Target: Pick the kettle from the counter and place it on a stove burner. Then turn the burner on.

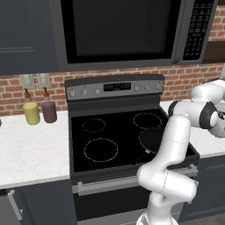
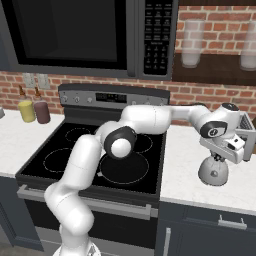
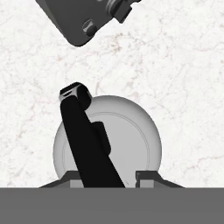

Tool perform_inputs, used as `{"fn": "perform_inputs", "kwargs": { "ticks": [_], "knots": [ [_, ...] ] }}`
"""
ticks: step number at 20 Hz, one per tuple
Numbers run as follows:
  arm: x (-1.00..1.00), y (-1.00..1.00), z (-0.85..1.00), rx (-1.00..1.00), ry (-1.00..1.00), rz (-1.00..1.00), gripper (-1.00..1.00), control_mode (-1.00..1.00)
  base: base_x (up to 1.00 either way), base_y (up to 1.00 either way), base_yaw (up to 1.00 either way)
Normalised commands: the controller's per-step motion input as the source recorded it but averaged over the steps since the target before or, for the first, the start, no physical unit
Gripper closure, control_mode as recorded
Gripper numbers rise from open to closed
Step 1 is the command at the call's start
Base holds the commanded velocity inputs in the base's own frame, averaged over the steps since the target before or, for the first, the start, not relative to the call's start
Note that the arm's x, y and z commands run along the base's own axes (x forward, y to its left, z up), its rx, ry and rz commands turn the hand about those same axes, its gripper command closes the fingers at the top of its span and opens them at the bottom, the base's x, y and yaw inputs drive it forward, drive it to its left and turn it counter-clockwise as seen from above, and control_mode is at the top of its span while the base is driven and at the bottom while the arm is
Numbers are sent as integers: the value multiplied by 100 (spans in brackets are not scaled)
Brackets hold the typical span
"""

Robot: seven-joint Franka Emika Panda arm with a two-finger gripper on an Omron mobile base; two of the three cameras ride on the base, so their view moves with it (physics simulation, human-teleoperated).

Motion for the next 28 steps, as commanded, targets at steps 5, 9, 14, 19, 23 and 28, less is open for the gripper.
{"fn": "perform_inputs", "kwargs": {
  "ticks": [5, 9, 14, 19, 23, 28],
  "knots": [
    [-3, 2, 12, 0, -1, 0, 100, -100, 0, 0, 0],
    [-19, 16, 53, 0, -11, 0, 100, -100, 0, 0, 0],
    [-20, 30, 56, 0, -10, 0, 100, -100, 0, 0, 0],
    [-23, 51, 34, 0, -2, 0, 100, -100, 0, 0, 0],
    [-25, 74, 14, -3, 0, 0, 100, -100, 0, 0, 0],
    [-22, 94, 0, -5, 0, 0, 100, -100, 0, 0, 0]
  ]
}}
